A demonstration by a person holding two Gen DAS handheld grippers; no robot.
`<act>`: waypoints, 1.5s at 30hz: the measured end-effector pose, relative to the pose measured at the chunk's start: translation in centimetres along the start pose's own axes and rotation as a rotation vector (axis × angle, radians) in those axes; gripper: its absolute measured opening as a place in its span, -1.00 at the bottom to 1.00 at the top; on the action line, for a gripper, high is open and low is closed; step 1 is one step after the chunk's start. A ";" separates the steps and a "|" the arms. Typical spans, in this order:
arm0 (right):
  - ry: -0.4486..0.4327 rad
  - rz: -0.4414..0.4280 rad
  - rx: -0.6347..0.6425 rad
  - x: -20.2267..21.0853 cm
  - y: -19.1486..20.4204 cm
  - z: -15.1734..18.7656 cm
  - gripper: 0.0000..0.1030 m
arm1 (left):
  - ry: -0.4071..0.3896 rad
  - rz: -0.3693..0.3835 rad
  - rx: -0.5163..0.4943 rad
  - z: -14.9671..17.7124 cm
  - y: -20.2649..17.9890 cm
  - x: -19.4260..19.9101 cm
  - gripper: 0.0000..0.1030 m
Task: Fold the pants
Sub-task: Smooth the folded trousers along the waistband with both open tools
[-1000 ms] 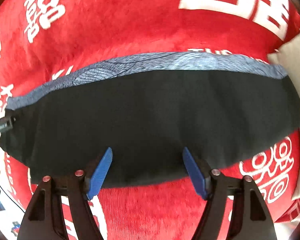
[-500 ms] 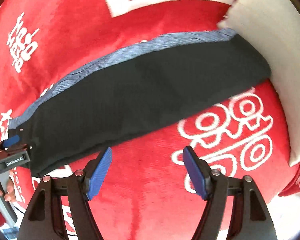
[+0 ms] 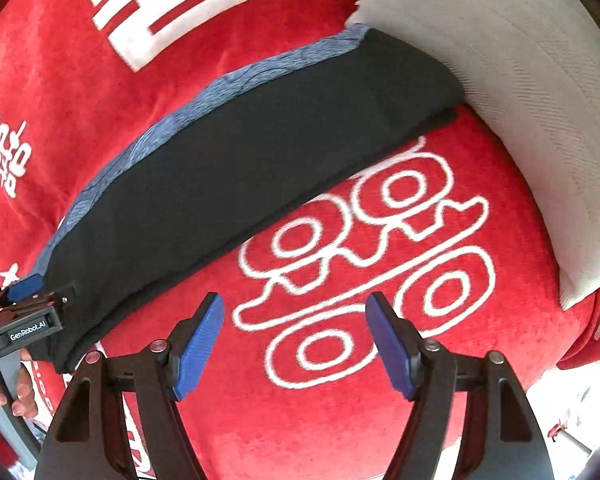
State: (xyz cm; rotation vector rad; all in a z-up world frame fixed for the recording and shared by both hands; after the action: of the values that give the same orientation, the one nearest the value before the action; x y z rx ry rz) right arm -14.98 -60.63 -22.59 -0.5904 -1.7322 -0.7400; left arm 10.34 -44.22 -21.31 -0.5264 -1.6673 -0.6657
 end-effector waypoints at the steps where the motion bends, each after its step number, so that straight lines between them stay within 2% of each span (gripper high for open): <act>1: 0.000 -0.002 -0.006 0.1 -0.4 -0.2 0.48 | -0.001 0.000 -0.006 -0.3 -0.3 0.0 0.98; 13: 0.003 -0.004 -0.037 0.6 -3.7 -2.4 0.48 | -0.008 0.022 -0.017 -2.6 -4.8 1.2 0.98; 32: -0.004 -0.018 -0.051 -0.7 -3.7 -5.5 0.48 | 0.003 0.041 -0.021 -4.2 -8.2 1.5 0.98; 37: -0.037 -0.007 -0.042 -0.4 -3.6 -6.9 0.48 | 0.010 0.048 -0.016 -4.4 -8.6 1.1 0.98; 40: -0.079 -0.008 -0.018 0.2 -3.3 -8.2 0.03 | 0.013 0.048 -0.013 -4.5 -8.7 0.7 0.98; 45: -0.104 -0.005 0.005 -0.3 -2.8 -11.1 -0.08 | 0.016 0.050 0.000 -4.7 -8.5 0.0 0.98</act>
State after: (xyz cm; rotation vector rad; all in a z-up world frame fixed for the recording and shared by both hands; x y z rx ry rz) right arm -9.68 -70.66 -21.19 -0.6311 -1.8313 -0.7189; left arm 8.07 -53.70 -21.88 -0.5593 -1.6337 -0.6326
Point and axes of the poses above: each gripper's, at about its wrist camera, not at the fingertips, and x roughly against the way its jaws point, y to its left, z to its underside, the point moved 9 cm from there along -x, roughly the way its jaws point
